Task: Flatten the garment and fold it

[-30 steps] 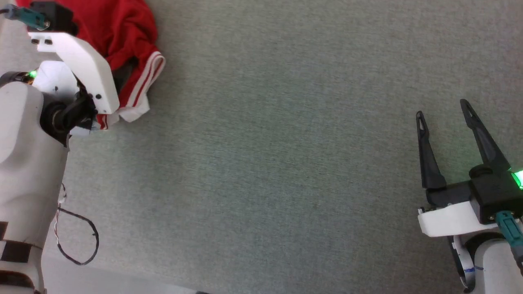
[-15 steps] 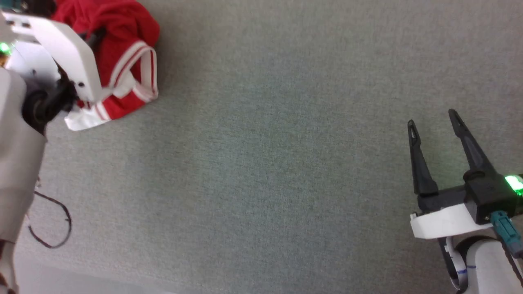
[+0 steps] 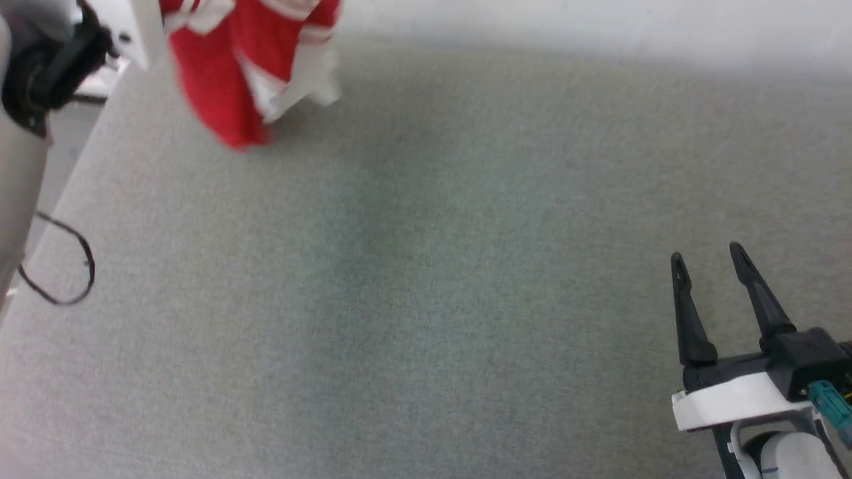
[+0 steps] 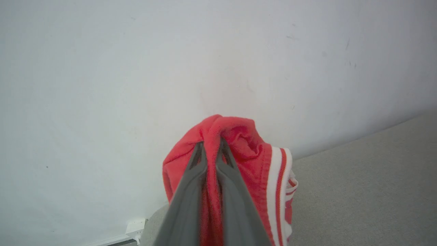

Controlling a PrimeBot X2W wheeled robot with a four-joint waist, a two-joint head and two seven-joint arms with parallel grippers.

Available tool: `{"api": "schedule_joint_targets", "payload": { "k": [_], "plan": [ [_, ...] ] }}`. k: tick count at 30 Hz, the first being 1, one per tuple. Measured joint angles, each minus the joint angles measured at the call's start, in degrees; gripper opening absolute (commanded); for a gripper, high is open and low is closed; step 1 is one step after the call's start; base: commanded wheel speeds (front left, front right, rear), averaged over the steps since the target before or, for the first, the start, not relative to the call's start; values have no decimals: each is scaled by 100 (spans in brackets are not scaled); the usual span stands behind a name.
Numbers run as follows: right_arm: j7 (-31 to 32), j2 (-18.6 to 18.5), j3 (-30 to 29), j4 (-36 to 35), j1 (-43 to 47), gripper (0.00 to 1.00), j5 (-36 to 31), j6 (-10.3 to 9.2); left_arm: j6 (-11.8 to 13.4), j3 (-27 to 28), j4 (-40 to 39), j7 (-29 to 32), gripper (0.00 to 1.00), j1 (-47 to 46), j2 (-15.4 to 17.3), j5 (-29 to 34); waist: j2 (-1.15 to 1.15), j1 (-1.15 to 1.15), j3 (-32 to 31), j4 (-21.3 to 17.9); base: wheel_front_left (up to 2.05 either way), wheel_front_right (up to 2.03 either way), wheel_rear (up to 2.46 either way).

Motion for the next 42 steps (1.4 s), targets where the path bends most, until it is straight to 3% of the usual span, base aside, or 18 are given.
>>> {"api": "schedule_joint_targets", "payload": {
  "k": [9,15,22,27,37,38,39,40,42],
  "plan": [
    [-48,2,-64,112,113,100,208,0,74,12,-558,270,0,-539,-634,-249,0,1,-523,-402,0,0,0],
    [-53,0,-322,29,153,100,276,0,310,-187,-865,436,0,-435,-1169,-468,0,1,-648,-777,0,0,0],
    [-54,-7,-533,-53,185,100,323,0,630,-679,-1076,635,0,678,-1582,-638,-1,2,-564,-1142,0,0,0],
    [-54,-5,-491,-69,168,100,385,0,714,-929,-1050,635,0,1458,-1702,-788,-1,2,-374,-1277,0,0,0],
    [-54,-4,-301,-54,-81,100,453,0,820,-1374,235,46,0,2622,-1922,-766,-1,3,222,-1600,0,0,0],
    [-54,-5,-310,-46,-86,100,453,0,820,-1360,313,-83,8,2638,-1991,-767,-1,3,267,-1612,0,0,0],
    [-54,-5,-310,-46,-86,100,453,0,820,-1360,313,-83,58,2638,-1991,-767,-1,3,267,-1612,0,0,0],
    [-54,-4,-321,-23,-103,100,442,0,749,-1366,374,-313,100,2638,-2104,-758,-1,3,329,-1613,0,0,0],
    [-54,-4,-332,5,-121,100,434,0,690,-1282,342,-620,100,2635,-2206,-766,-1,3,339,-1580,0,0,0]
  ]
}}
